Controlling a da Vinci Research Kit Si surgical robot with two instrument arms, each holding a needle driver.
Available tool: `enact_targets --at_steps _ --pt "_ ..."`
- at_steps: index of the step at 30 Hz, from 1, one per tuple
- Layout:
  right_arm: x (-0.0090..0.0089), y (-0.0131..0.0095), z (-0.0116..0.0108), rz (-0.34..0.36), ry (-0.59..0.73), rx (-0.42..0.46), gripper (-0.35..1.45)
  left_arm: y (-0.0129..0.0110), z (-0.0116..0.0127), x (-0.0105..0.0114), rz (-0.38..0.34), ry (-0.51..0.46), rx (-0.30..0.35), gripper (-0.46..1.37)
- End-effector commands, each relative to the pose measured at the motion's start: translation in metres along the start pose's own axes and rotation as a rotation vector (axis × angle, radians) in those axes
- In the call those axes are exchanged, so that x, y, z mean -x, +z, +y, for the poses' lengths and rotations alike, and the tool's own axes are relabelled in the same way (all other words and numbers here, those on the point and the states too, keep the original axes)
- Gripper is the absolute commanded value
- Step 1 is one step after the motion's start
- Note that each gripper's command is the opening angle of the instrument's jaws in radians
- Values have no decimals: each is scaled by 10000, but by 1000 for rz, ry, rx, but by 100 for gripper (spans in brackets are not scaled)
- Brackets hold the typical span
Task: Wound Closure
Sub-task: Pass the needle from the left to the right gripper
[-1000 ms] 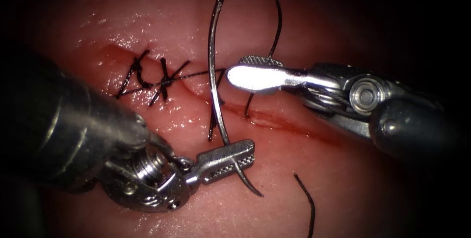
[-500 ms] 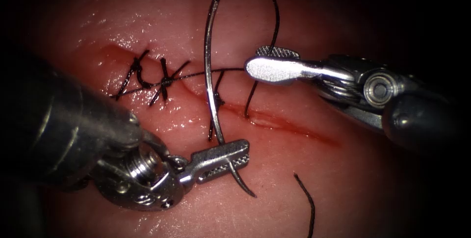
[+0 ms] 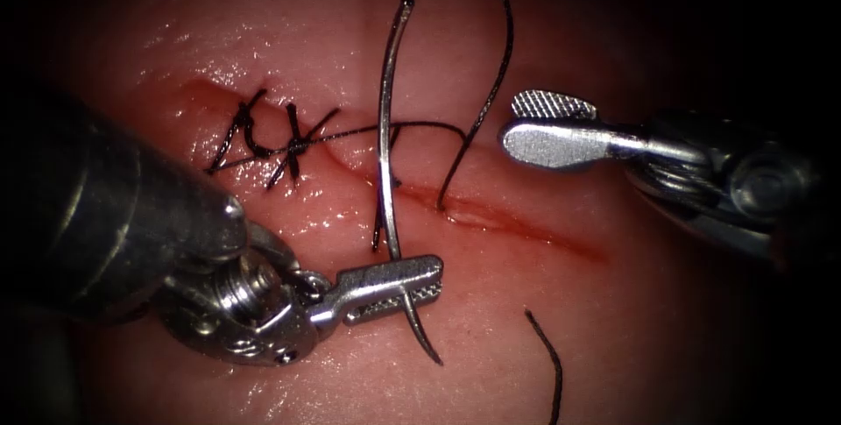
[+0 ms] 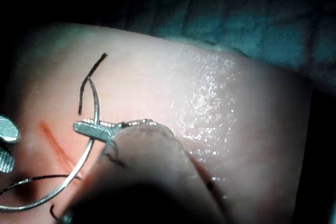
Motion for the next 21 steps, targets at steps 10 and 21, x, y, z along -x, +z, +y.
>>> enact_targets --at_steps 10,21 --pt "3 9 -13 -19 -30 -27 118 2 2 -2 10 0 23 -35" --pt "8 26 -11 -18 -47 -33 116 7 5 -7 84 4 78 -35"
